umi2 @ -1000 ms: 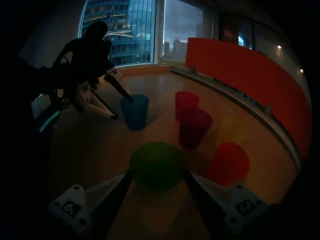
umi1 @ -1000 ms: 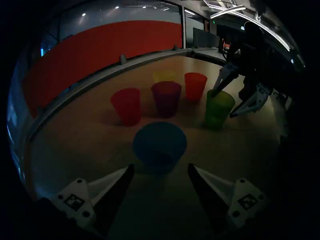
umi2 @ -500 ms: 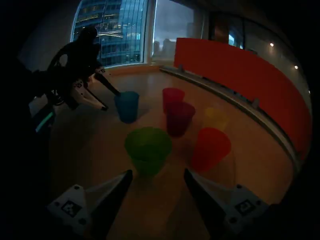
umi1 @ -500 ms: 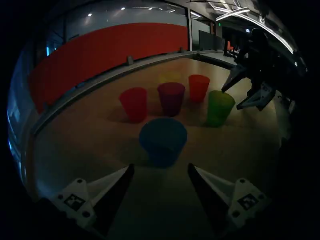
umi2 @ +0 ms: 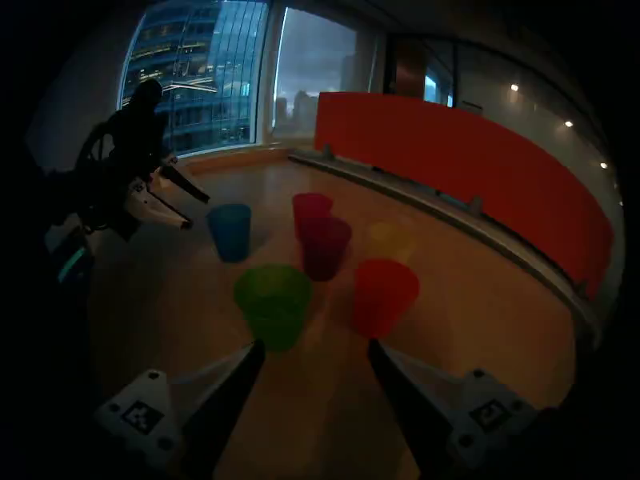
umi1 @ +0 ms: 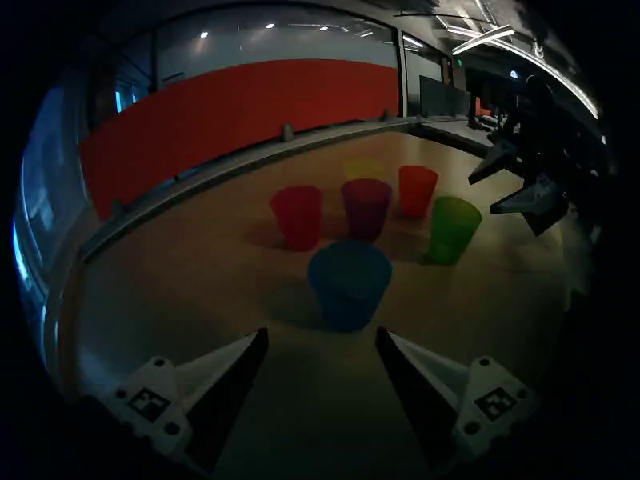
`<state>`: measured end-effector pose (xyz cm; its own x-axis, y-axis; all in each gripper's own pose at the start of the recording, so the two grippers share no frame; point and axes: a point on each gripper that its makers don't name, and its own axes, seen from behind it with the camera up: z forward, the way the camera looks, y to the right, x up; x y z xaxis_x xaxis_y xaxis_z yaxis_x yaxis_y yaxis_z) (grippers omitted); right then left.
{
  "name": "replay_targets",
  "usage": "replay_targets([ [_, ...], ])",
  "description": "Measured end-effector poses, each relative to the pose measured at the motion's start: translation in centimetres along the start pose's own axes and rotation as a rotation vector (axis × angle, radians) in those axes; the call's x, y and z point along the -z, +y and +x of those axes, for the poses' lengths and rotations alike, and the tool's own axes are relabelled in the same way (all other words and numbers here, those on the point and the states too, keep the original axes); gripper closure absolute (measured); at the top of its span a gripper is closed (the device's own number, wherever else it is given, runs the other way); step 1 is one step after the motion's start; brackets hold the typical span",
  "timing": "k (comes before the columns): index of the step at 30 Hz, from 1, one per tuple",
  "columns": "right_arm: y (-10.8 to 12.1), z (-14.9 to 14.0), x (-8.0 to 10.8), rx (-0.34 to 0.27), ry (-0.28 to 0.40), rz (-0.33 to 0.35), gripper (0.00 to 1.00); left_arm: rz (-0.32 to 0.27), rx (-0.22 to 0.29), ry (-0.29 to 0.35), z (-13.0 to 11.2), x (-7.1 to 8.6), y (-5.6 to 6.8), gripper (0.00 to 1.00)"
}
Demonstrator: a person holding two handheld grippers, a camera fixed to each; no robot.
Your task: Pour water
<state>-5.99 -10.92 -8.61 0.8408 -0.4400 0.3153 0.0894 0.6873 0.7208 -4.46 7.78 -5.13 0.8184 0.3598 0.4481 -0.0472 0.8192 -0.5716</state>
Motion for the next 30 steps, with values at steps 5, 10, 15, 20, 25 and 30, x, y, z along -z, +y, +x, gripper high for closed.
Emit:
replay_targets([
  [5, 1.7, 0.5, 0.8, -0.024, 0.033, -0.088, 0.01, 0.063, 0.041, 0.03, 0.0, 0.9, -1.6, 0.0],
  [10, 3.1, 1.3, 1.8, -0.046, 0.074, -0.167, 0.01, 0.123, 0.097, 0.092, 0.7, 1.5, -3.1, 0.0],
  [15, 4.3, 2.3, 2.4, -0.078, 0.122, -0.234, 0.01, 0.173, 0.15, 0.146, 1.4, 1.9, -4.3, 0.0],
  [20, 5.2, 3.3, 2.7, -0.111, 0.17, -0.283, 0.0, 0.21, 0.157, 0.199, 2.5, 2.1, -5.2, 0.0],
  [25, 6.6, 4.1, 3.1, -0.15, 0.222, -0.352, 0.01, 0.253, 0.161, 0.259, 3.9, 2.7, -6.0, 0.0],
  [30, 8.2, 5.3, 3.8, -0.184, 0.291, -0.442, 0.01, 0.283, 0.197, 0.323, 5.2, 3.1, -6.4, 0.0],
])
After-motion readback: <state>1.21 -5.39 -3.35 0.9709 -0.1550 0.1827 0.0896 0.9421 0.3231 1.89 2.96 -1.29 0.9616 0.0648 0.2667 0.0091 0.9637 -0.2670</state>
